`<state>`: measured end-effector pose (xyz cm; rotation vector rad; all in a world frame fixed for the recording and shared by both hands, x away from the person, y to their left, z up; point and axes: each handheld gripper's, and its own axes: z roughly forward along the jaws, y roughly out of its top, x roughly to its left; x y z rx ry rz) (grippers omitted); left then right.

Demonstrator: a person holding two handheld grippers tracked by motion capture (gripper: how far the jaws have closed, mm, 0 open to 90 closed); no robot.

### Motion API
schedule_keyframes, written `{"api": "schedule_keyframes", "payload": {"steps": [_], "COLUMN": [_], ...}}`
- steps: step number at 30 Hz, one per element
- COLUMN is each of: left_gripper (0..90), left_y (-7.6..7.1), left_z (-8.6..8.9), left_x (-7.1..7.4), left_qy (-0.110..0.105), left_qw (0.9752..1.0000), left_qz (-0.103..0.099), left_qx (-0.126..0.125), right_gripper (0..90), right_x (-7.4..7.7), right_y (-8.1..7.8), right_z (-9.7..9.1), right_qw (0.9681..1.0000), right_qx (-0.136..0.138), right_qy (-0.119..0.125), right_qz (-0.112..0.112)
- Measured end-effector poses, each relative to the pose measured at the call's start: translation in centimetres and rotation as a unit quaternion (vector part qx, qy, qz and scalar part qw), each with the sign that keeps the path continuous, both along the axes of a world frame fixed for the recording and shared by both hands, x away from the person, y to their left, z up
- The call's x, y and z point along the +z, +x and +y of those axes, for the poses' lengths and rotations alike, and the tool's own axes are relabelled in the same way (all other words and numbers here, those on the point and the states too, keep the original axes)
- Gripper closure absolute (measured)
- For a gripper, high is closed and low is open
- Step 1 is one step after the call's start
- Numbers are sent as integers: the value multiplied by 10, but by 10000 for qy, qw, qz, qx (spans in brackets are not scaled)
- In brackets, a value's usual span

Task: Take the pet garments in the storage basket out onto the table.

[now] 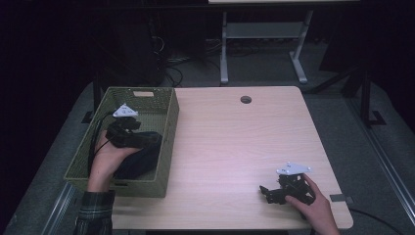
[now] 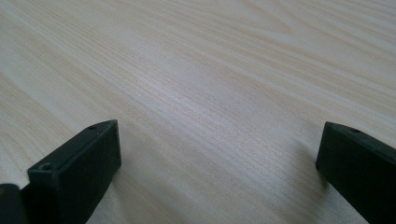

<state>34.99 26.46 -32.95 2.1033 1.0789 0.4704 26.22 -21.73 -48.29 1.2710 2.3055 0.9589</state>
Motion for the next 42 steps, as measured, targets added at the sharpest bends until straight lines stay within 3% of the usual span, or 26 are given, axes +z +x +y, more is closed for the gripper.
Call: {"api": "schedule_keyframes", "payload": {"steps": [11,21,24,32,38,42], "left_gripper": [141,134,132,128,127,127], "left_y": [3,7,8,13,17,21], "left_z": [17,30,32,35,34,31], "left_x": [-16,-34,-41,-59,-67,-75], "left_qy": [213,468,615,748,791,982], "left_qw": [9992,9964,9947,9913,9900,9866], "left_qz": [207,519,619,904,1009,1163], "left_qx": [282,486,541,604,587,595], "right_gripper": [0,0,0,0,0,0], "right_x": [0,0,0,0,0,0], "right_y": [0,0,0,0,0,0], "right_z": [0,0,0,0,0,0], "right_qw": [10000,10000,10000,10000,10000,10000], "right_qx": [5,0,-2,-1,-5,3], "right_qy": [-1,0,2,-1,7,-2], "right_qz": [-9,0,0,-1,0,-1]}}
